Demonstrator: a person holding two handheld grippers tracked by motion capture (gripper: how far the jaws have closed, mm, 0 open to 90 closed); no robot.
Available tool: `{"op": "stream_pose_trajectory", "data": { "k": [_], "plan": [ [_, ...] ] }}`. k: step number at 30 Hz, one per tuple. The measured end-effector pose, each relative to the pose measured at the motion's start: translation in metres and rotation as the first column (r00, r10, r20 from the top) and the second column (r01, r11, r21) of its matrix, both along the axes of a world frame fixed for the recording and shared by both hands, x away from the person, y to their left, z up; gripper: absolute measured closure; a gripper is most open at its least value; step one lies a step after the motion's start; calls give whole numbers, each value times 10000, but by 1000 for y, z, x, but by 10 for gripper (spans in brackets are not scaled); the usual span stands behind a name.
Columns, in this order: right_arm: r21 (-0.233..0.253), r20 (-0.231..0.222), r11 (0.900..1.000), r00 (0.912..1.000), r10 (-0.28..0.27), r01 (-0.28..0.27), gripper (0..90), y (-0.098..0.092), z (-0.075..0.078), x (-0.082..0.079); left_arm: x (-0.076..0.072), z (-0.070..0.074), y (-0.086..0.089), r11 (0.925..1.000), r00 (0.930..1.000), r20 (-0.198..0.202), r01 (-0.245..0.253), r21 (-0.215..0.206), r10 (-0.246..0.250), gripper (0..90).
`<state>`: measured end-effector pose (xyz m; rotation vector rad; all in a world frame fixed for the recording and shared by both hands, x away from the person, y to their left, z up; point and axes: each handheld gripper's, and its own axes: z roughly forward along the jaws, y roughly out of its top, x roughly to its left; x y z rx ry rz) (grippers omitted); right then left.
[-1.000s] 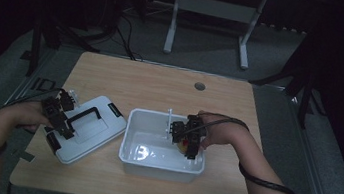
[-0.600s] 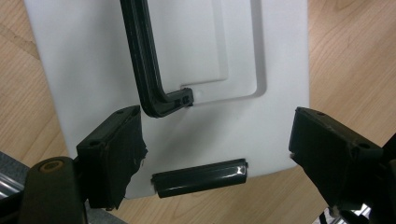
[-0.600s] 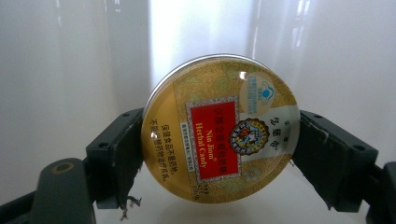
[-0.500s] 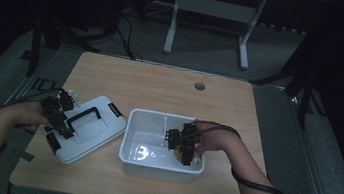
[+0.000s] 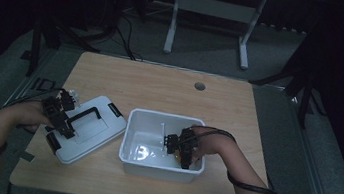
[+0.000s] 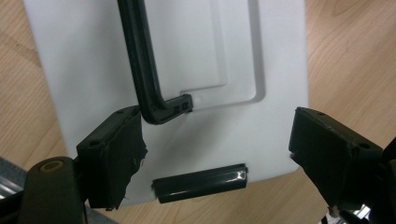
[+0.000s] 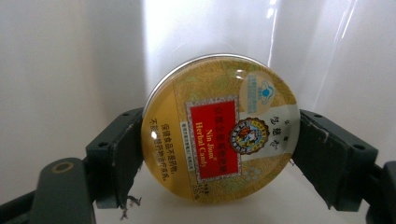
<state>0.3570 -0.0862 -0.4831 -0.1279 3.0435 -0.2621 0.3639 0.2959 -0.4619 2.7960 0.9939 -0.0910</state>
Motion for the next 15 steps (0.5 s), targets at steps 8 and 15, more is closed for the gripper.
{"op": "stream_pose_trajectory", "data": {
  "k": [8, 15],
  "plan": [
    [-126, -340, 9998, 9993, -166, 162, 202, 2, -10, 0, 1, 1, -2, 9999, 10000, 46, 61, 95, -62, 172],
    [-101, -568, 9991, 9975, -429, 424, 195, 1, -7, 1, 0, 1, 0, 9999, 10000, 44, -15, 154, 14, 173]
  ]
}}
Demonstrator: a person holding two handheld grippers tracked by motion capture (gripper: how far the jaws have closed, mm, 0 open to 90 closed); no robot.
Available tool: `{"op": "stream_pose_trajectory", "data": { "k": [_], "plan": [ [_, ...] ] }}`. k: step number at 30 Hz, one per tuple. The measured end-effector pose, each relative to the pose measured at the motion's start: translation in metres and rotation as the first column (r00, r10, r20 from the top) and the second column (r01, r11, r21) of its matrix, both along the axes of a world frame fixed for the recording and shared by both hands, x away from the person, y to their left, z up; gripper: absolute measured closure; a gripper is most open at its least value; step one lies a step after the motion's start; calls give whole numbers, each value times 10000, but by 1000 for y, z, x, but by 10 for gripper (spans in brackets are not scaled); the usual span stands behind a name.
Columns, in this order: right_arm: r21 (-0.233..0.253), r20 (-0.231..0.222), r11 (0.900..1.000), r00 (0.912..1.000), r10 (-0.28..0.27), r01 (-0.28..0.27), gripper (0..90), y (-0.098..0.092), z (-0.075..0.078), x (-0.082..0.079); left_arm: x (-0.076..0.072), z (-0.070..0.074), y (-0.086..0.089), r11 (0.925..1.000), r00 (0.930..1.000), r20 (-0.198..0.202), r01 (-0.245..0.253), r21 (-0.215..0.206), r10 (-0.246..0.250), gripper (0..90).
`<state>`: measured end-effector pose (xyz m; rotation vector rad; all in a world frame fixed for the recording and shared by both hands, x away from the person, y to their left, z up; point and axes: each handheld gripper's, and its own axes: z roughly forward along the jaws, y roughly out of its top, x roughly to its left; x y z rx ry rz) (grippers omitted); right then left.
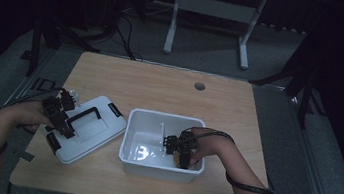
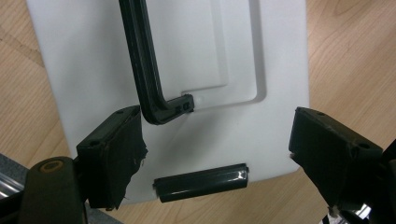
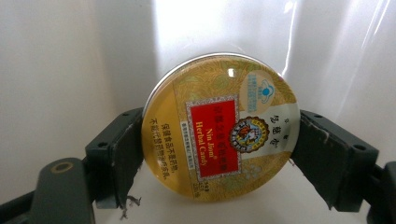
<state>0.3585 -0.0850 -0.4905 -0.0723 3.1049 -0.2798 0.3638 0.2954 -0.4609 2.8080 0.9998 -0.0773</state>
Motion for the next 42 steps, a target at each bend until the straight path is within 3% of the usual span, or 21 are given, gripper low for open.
{"op": "stream_pose_trajectory", "data": {
  "k": [10, 19, 20, 24, 26, 30, 42],
  "plan": [
    [285, 184, 9996, 9998, -42, 36, 148, 0, 12, 0, 0, 3, 1, 10000, 10000, 48, -15, -23, 15, 173],
    [1289, 155, 9916, 9998, -148, 127, 117, -3, 49, -1, -1, 4, 2, 10000, 10000, 50, -3, 53, 3, 173],
    [1616, 269, 9867, 9994, -220, 173, 117, -6, 60, 0, -1, 4, 2, 10000, 10000, 55, -17, 24, 17, 172],
    [1863, 539, 9825, 9985, -64, -38, 117, -11, 73, -1, -1, 4, 2, 10000, 10000, 78, -13, 4, 13, 173],
    [2129, 731, 9771, 9971, -199, 39, 117, -18, 87, -1, -1, 4, 1, 10000, 9999, 111, -26, 23, 26, 173],
    [2378, 836, 9712, 9959, -352, 144, 117, -30, 101, -3, -2, 5, 0, 10000, 9999, 109, 35, 29, -35, 173],
    [2730, 1157, 9598, 9882, -1004, 656, 123, -79, 123, -5, -3, 3, 2, 9997, 10000, 50, -34, 243, 33, 173]
  ]
}}
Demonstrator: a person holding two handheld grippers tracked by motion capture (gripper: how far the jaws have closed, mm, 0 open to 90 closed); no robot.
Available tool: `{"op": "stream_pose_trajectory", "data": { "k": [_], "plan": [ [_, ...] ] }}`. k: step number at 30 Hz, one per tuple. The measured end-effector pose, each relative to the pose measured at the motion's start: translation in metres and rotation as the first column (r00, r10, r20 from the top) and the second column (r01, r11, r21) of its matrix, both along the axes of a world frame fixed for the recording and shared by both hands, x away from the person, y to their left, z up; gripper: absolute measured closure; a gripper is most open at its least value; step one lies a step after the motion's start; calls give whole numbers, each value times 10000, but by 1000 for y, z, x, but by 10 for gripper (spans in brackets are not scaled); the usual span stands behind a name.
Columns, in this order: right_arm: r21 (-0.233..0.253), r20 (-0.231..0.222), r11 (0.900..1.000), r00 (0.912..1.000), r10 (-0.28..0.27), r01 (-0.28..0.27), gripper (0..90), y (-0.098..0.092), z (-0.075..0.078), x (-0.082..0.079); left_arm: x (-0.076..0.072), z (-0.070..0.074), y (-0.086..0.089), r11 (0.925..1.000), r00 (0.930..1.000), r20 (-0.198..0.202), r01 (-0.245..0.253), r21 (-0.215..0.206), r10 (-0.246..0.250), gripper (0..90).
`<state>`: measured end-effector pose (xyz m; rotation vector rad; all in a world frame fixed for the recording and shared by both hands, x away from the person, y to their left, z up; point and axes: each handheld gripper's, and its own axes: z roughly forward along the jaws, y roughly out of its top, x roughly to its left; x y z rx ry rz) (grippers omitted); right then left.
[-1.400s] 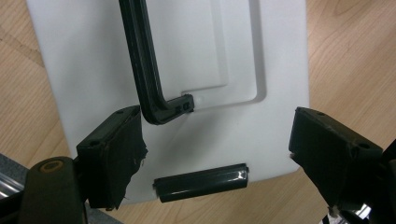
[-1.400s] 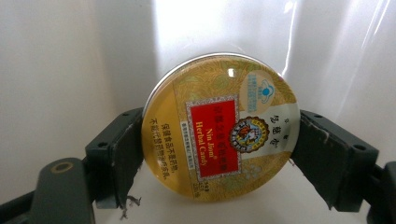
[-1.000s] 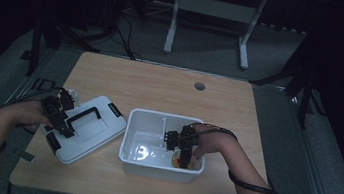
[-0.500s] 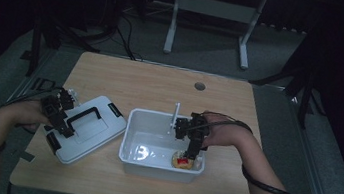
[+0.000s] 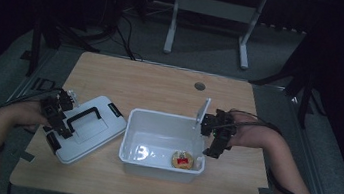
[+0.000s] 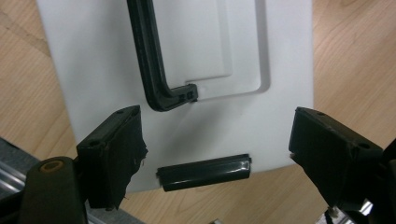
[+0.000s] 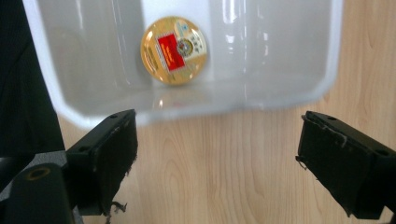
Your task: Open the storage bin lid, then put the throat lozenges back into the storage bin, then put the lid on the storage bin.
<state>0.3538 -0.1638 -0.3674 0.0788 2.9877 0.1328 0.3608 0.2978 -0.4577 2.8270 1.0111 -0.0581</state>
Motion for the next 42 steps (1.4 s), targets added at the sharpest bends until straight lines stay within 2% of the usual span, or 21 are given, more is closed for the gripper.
{"op": "stream_pose_trajectory", "data": {
  "k": [3, 7, 10, 15, 19, 21, 24, 26, 28, 30, 31, 34, 36, 42],
  "plan": [
    [165, 137, 9997, 9998, -157, 155, 124, -16, 4, -3, 0, 1, 0, 10000, 10000, 36, 25, -13, -25, 173],
    [269, 95, 9990, 9993, -367, 364, 130, -39, 3, -10, 0, 2, 0, 10000, 10000, 52, 36, -5, -36, 173],
    [319, -61, 9971, 9976, -696, 697, 130, -56, -2, -14, -1, 2, -1, 10000, 9999, 105, -7, -59, 8, 173],
    [539, -84, 9944, 9958, -908, 911, 129, -78, -17, -19, -1, 1, -2, 10000, 10000, 74, 17, -50, -17, 173],
    [563, -337, 9924, 9936, -1080, 1097, 129, -88, -34, -23, -1, 1, -2, 10000, 10000, 88, 20, -37, -19, 173],
    [726, -449, 9905, 9925, -1139, 1169, 129, -92, -41, -25, -1, 1, -1, 10000, 9999, 110, 37, -71, -36, 173],
    [930, -336, 9872, 9913, -1271, 1297, 130, -98, -51, -28, -1, 0, 0, 10000, 9999, 109, 13, -56, -12, 173],
    [1104, -244, 9861, 9922, -1221, 1241, 130, -101, -59, -32, -2, -1, 0, 10000, 9999, 122, 16, -76, -16, 174],
    [1440, -468, 9805, 9907, -1281, 1336, 130, -105, -67, -36, -2, 0, 1, 10000, 9998, 185, 30, -84, -28, 174],
    [1665, -390, 9765, 9904, -1324, 1370, 131, -109, -76, -41, -3, 0, 3, 9999, 9998, 214, -19, -108, 22, 174],
    [1752, -487, 9744, 9898, -1341, 1407, 131, -111, -81, -42, -4, 0, 3, 10000, 9997, 243, 18, -19, -17, 174],
    [1748, -559, 9733, 9884, -1414, 1491, 131, -114, -91, -46, -4, 0, 5, 10000, 9995, 301, -7, -73, 9, 173],
    [1538, -713, 9753, 9863, -1489, 1584, 132, -119, -105, -52, -5, -1, 6, 10000, 9995, 325, 11, -54, -9, 174],
    [1671, -955, 9695, 9817, -1650, 1792, 136, -125, -114, -54, -6, -5, 5, 9999, 9993, 358, 120, 28, -121, 183]
  ]
}}
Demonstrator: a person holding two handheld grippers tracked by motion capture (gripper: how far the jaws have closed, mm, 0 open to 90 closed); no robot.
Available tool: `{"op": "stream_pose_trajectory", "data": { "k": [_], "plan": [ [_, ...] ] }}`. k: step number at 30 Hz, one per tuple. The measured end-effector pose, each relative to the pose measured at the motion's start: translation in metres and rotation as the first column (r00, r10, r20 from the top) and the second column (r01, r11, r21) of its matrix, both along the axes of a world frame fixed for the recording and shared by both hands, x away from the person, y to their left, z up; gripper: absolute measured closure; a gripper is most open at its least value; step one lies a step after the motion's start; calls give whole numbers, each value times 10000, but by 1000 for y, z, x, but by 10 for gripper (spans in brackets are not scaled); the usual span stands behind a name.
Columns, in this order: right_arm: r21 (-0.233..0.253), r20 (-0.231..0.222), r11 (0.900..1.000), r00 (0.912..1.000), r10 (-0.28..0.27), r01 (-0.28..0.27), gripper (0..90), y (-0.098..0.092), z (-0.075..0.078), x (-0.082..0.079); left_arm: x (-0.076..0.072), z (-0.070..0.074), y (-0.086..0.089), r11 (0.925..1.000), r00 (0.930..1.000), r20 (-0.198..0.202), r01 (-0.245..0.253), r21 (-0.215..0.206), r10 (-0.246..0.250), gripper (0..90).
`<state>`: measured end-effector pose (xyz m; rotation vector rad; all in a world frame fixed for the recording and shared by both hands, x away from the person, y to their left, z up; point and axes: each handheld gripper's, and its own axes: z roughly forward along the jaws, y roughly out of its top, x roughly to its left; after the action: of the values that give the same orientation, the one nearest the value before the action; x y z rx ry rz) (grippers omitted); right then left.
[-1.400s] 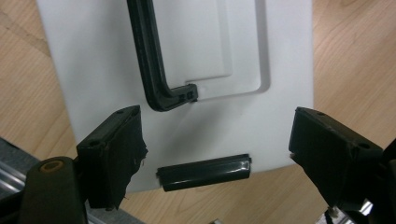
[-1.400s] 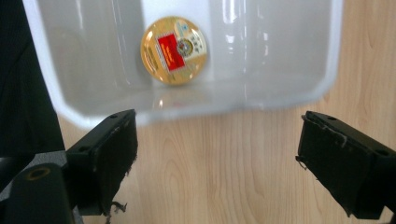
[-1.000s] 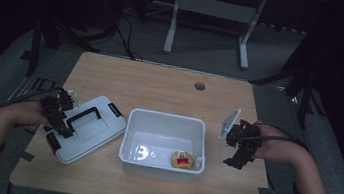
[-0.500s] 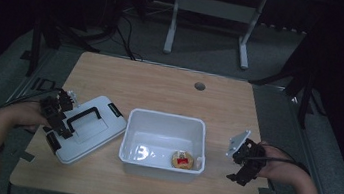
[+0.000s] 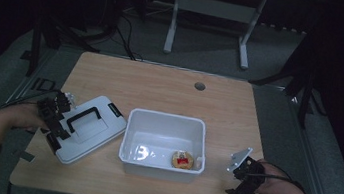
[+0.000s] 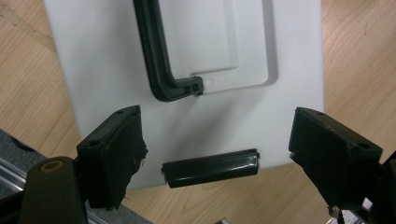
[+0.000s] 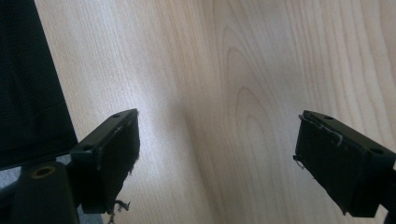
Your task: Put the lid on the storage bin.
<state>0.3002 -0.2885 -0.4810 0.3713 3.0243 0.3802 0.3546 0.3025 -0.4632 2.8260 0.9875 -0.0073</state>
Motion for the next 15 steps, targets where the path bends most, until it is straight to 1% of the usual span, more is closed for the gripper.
{"op": "stream_pose_trajectory", "data": {
  "k": [1, 4, 5, 6, 8, 9, 11, 12, 14, 15],
  "plan": [
    [35, -40, 10000, 10000, -60, 61, 136, -1, -1, 0, 0, 0, -2, 10000, 9998, 181, 35, -22, -35, 190],
    [11, -40, 10000, 10000, -67, 67, 136, -1, -2, 0, 1, 0, -3, 10000, 9997, 261, 1, -53, 1, 196],
    [-131, -84, 9999, 9999, -66, 65, 136, -2, -4, 0, 5, -1, -6, 9997, 9992, 389, -42, 236, 33, 205],
    [-141, -62, 9999, 10000, -71, 70, 136, -2, -4, 1, 7, -2, -6, 9993, 9991, 411, -77, 364, 62, 223],
    [-57, -73, 9999, 9999, -103, 102, 137, -2, -4, 1, 10, -5, -7, 9985, 9987, 465, -217, 493, 194, 257],
    [-41, -76, 9999, 9999, -103, 103, 137, -1, -3, 1, 12, -7, -8, 9976, 9983, 483, -368, 587, 340, 283],
    [-6, -118, 10000, 9999, -56, 56, 137, -1, -4, 0, 14, -11, -10, 9966, 9982, 370, -495, 653, 471, 297],
    [-27, -152, 10000, 9999, -40, 40, 137, -1, -4, 0, 15, -13, -11, 9961, 9983, 290, -520, 706, 500, 331],
    [-127, -136, 9999, 9999, -52, 50, 138, -1, -4, 0, 17, -16, -12, 9935, 9980, 102, -628, 955, 621, 348],
    [-132, -153, 9999, 9999, -54, 52, 138, -1, -4, 1, 17, -17, -13, 9928, 9979, 88, -643, 1006, 637, 380]
  ]
}}
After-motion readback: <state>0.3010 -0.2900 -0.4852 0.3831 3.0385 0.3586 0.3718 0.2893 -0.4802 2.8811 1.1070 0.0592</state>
